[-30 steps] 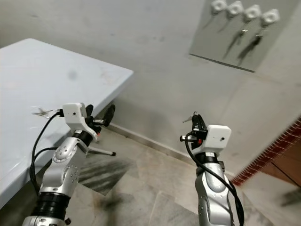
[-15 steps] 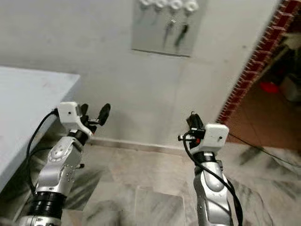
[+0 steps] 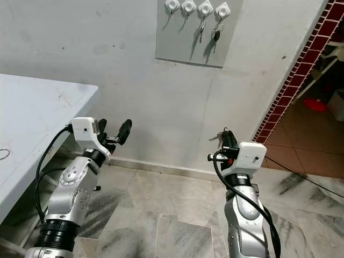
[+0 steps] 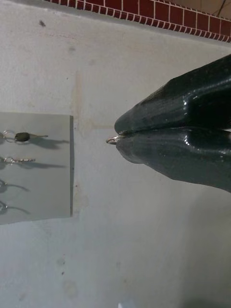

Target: Hang keys on a hook

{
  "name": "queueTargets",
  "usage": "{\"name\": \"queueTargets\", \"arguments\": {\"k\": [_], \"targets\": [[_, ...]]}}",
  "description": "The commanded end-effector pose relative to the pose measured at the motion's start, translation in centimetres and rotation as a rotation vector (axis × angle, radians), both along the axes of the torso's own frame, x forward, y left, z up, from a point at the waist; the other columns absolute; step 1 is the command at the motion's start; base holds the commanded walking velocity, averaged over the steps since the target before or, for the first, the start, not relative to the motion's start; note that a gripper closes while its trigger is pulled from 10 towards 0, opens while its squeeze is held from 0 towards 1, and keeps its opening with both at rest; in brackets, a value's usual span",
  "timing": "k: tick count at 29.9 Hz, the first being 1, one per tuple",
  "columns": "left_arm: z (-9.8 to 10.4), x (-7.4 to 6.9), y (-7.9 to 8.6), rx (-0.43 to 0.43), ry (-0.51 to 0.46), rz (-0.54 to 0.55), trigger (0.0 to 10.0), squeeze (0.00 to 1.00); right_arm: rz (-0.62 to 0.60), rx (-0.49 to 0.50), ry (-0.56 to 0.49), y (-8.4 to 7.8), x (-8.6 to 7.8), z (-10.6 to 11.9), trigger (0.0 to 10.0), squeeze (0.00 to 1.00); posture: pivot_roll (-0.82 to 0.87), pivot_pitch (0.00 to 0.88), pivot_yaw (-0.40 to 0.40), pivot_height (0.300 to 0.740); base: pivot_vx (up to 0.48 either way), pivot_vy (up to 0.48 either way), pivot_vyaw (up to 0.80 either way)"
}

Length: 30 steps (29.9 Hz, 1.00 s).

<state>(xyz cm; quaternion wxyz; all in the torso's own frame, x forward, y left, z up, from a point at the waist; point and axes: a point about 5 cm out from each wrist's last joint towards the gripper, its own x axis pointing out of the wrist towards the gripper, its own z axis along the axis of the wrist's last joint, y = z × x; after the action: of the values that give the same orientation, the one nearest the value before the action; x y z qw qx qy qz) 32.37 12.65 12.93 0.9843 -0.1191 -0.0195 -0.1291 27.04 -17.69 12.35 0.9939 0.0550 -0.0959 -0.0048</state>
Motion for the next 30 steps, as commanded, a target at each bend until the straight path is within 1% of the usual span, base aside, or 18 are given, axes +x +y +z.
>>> {"name": "queueTargets", "arguments": {"k": [1, 8, 30], "targets": [[0.35, 0.01, -0.26, 0.007, -0.009, -0.013, 10.0, 0.00, -0.001, 0.002, -0.024, -0.22, -0.05, 0.56, 10.0, 0.00, -0.04, 0.000, -0.040, 0.740, 0.000, 0.000, 0.00], [0.37, -0.04, -0.40, 0.007, -0.009, -0.026, 10.0, 0.00, 0.002, 0.004, -0.026, 0.02, -0.08, 0.55, 10.0, 0.00, -0.04, 0.000, -0.039, 0.740, 0.000, 0.000, 0.00], [0.33, -0.11, -0.54, 0.023, -0.004, -0.045, 10.0, 0.00, 0.014, 0.003, -0.025, 0.40, -0.27, 0.30, 10.0, 0.00, -0.04, 0.000, -0.035, 0.740, 0.312, 0.000, 0.00]]}}
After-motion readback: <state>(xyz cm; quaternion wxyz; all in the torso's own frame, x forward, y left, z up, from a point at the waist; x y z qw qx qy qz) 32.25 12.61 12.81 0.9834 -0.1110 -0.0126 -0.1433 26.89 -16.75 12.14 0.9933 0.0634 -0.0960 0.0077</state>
